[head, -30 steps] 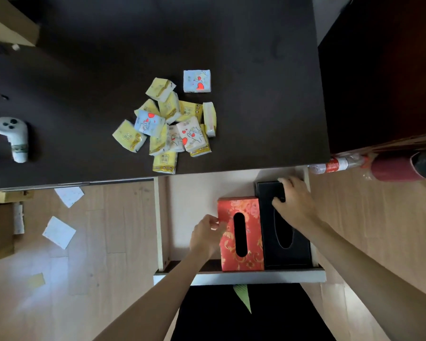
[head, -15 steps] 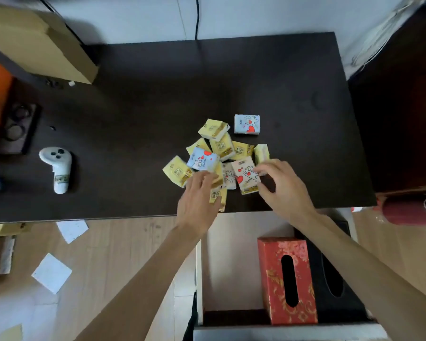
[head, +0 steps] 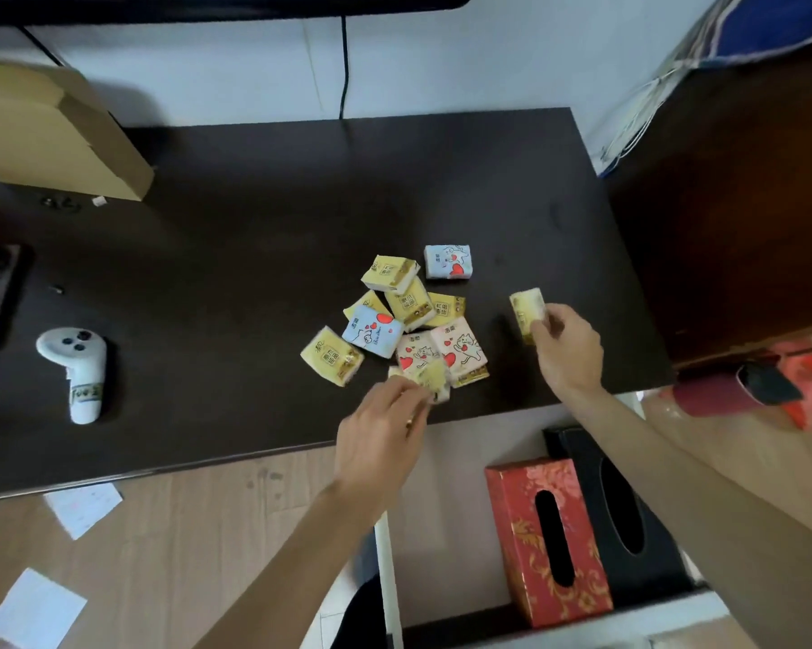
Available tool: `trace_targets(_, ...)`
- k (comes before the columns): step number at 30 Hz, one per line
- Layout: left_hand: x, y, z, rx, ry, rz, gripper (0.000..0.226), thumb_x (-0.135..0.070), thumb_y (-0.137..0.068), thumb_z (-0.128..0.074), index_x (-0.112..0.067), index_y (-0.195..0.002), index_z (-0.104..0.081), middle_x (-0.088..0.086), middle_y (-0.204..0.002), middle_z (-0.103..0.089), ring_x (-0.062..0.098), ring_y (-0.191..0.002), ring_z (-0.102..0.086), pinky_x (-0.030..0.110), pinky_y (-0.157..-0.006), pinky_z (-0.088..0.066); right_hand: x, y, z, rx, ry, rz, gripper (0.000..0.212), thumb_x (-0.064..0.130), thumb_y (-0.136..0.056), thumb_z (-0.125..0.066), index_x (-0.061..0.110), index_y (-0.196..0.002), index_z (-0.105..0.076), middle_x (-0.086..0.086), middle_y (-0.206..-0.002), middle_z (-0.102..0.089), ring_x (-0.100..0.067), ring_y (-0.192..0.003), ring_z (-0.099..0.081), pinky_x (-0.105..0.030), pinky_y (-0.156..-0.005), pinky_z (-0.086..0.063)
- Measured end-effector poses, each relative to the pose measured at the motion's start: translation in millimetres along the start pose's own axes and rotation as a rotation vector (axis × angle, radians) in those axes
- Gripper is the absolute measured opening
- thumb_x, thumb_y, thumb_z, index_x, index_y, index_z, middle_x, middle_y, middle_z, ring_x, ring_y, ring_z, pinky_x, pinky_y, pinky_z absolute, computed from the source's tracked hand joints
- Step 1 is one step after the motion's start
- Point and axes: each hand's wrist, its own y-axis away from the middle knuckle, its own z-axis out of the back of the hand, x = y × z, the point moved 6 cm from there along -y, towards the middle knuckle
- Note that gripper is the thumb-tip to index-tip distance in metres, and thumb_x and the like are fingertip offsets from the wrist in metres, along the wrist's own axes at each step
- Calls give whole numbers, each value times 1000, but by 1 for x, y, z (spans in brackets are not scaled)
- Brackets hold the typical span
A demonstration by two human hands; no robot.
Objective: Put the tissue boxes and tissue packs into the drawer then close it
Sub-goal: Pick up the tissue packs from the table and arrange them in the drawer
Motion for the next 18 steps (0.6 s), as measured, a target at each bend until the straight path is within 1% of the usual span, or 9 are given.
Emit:
trace_targets(1, -9, 3, -7, 36, -5, -46, 12, -20, -92, -65, -17, -98, -75, -5, -102, -67, 9, -87, -62, 22, -52, -48, -5, 2, 12, -60, 82, 87, 26, 23, -98, -63, 17, -123, -68, -4, -115, -71, -15, -97, -65, -26, -73, -47)
trace_targets(3, -21, 8, -29, 164, -38, -105, 19, -24, -95, -57, -16, -96, -75, -4, -107, -65, 10, -90, -62, 23, -50, -46, -21, 4, 20, -64, 254, 167, 26, 23, -95, -67, 17, -121, -66, -5, -115, -67, -20, -98, -64, -27, -70, -41)
trace_targets(5, -29, 11, -58, 298, -86, -156, 13, -20, -93, -63, -16, -97, -74, -2, -115, -63, 13, -95, -62, 28, -50, -51, -39, 8, 10, 77, 436, 185, 32, 22, -93, -70, 14, -124, -65, -10, -123, -61, -30, -107, -63, -33, -75, -42)
trace_targets(7, -35, 14, -86, 409, -166, -204, 9, -17, -84, -75, -18, -93, -76, -1, -121, -60, 16, -100, -60, 30, -54, -54, -49, 17, -2, 200, 519, 242, 38, 21, -91, -73, 12, -127, -64, -10, -132, -55, -32, -113, -60, -37, -77, -47)
trace_targets(9, -38, 17, -106, 464, -230, -239, 11, -21, -77, -81, -22, -87, -78, 0, -126, -58, 19, -110, -54, 34, -69, -57, -55, 23, -3, 225, 516, 302, 42, 21, -88, -77, 13, -128, -63, -8, -137, -51, -29, -119, -55, -39, -79, -51)
trace_targets(12, -35, 17, -124, 486, -254, -229, 7, -28, -79, -79, -22, -83, -79, 4, -141, -51, 23, -133, -43, 42, -90, -52, -68, 22, 0, 236, 467, 297, 51, 22, -84, -82, 15, -131, -61, -8, -149, -45, -30, -133, -47, -42, -95, -53)
trace_targets(14, -31, 16, -132, 511, -262, -210, 11, -31, -83, -74, -21, -84, -79, 5, -147, -46, 24, -139, -36, 43, -94, -49, -77, 19, 0, 260, 375, 243, 53, 20, -85, -81, 19, -132, -58, -8, -152, -43, -29, -135, -47, -40, -99, -50)
trace_targets(16, -31, 15, -136, 516, -265, -212, 15, -34, -85, -72, -21, -87, -78, 5, -148, -45, 25, -138, -36, 43, -93, -49, -80, 18, 2, 252, 320, 234, 51, 17, -85, -82, 21, -129, -57, -7, -147, -48, -27, -130, -53, -35, -94, -51)
trace_targets(18, -35, 13, -138, 520, -281, -210, 18, -36, -87, -70, -21, -93, -78, 5, -148, -44, 25, -136, -38, 42, -93, -49, -82, 18, 6, 224, 311, 236, 48, 17, -84, -82, 20, -126, -57, -7, -141, -51, -25, -124, -57, -34, -91, -54)
